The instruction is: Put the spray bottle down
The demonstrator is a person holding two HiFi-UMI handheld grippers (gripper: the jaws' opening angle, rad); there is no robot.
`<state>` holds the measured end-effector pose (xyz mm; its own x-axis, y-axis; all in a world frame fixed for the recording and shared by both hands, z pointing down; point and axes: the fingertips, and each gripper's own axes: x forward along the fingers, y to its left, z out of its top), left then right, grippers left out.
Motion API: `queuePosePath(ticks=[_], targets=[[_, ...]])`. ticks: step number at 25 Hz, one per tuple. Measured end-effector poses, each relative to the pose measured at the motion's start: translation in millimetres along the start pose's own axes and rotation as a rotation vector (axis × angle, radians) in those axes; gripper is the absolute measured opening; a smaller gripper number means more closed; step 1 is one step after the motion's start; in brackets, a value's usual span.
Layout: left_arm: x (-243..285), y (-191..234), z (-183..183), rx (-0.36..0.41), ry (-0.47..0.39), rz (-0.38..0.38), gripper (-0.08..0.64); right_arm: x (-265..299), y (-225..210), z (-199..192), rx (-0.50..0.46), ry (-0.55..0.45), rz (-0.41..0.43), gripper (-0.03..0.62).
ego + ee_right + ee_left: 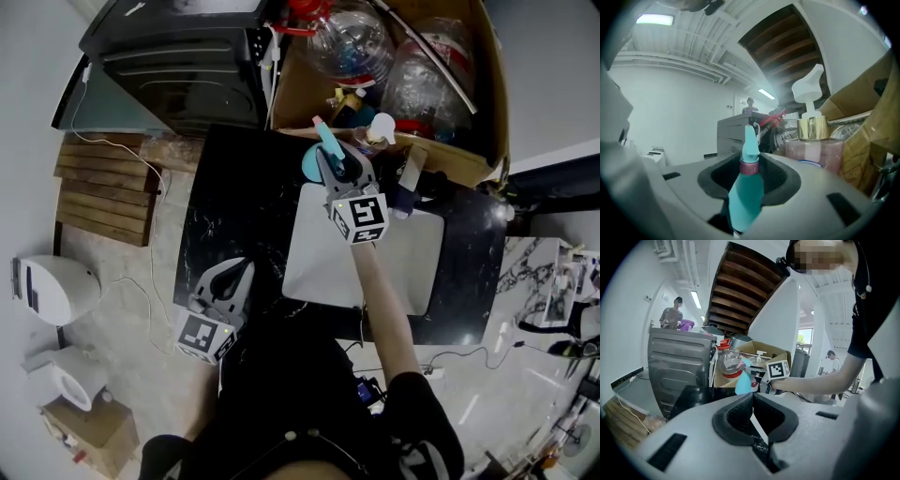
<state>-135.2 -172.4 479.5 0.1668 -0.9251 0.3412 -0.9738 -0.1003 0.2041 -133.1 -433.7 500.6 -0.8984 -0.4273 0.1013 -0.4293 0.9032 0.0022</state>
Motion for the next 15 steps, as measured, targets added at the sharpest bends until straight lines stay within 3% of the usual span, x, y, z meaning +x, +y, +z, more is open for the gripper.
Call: queuePosePath(ticks=[15], targets=[[0.8, 5.1, -9.4, -0.012, 0.022, -0.001, 0.006, 15.7, 3.0, -6.9, 0.029, -0.033, -0.008, 0.141]])
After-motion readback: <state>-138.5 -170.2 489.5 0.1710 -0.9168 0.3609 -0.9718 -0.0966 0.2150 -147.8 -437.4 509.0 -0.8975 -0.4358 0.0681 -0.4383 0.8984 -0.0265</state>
